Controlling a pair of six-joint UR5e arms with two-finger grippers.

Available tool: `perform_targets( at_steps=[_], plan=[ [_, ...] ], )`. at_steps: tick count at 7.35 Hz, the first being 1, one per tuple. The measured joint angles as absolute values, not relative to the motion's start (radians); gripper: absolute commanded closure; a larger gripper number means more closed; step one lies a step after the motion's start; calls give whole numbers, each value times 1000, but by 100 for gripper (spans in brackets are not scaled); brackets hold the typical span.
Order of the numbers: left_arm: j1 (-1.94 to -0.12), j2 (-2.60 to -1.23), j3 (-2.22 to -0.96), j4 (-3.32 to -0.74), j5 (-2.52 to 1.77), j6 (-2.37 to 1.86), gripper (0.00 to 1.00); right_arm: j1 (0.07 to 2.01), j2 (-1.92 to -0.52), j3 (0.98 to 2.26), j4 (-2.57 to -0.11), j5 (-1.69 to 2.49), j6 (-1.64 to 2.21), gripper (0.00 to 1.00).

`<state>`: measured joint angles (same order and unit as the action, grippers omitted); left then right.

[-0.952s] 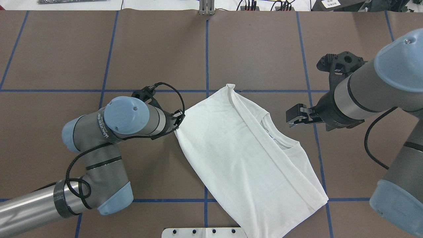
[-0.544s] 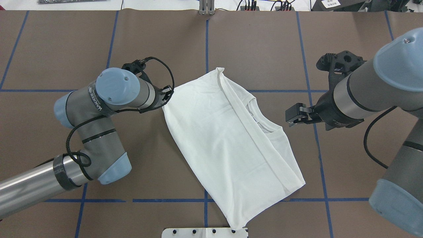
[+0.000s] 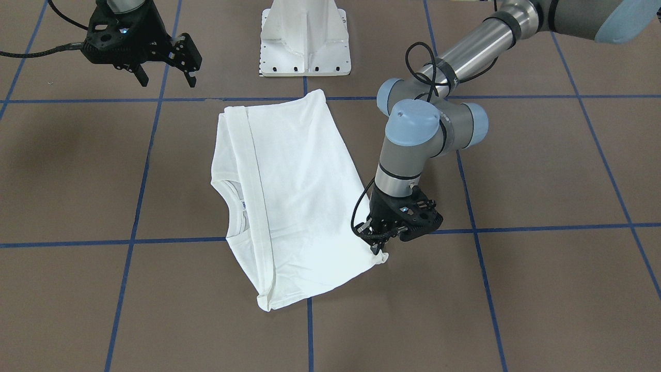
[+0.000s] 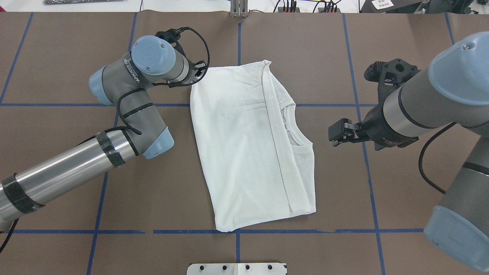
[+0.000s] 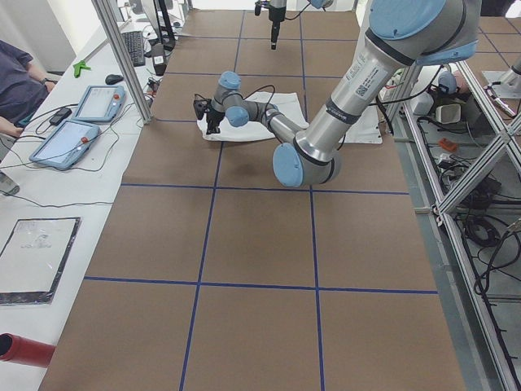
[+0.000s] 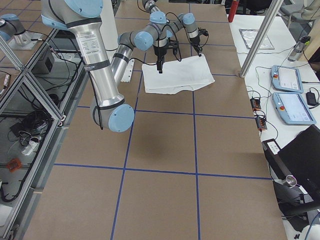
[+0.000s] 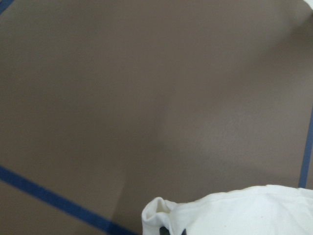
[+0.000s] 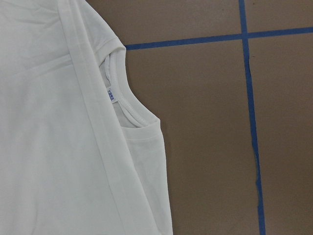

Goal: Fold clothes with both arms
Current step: 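Release the shirt with the left gripper while the right gripper moves over the collar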

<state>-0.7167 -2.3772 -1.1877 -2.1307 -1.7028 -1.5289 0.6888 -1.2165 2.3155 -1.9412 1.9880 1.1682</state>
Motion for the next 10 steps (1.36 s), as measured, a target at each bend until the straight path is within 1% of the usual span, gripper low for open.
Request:
perform_targets(
  at_steps=[1,3,5,6,7,10],
  plan=[
    [-732,-2417,-1094,-2209,-1700,-1493,100,688,-1217,2314,-1941,1988,1174,0],
    [-751,-2460,-967,-2341,-1671,-1412,100,687,-1215,2311,-1940,1988,1179,0],
    [-755,-2492,-910,-2401,-1652,-1384,100,686,-1215,2309,-1939,1988,1179,0],
    [-756,-2505,-893,-2410,-1647,-1382,79,686,-1215,2307,-1939,1987,1178,0],
    [-757,-2511,-881,-2423,-1641,-1381,1,686,-1215,2306,-1939,1987,1178,0],
    [-764,-2515,-854,-2454,-1605,-1379,0,685,-1216,2275,-1868,1986,1197,0]
  ],
)
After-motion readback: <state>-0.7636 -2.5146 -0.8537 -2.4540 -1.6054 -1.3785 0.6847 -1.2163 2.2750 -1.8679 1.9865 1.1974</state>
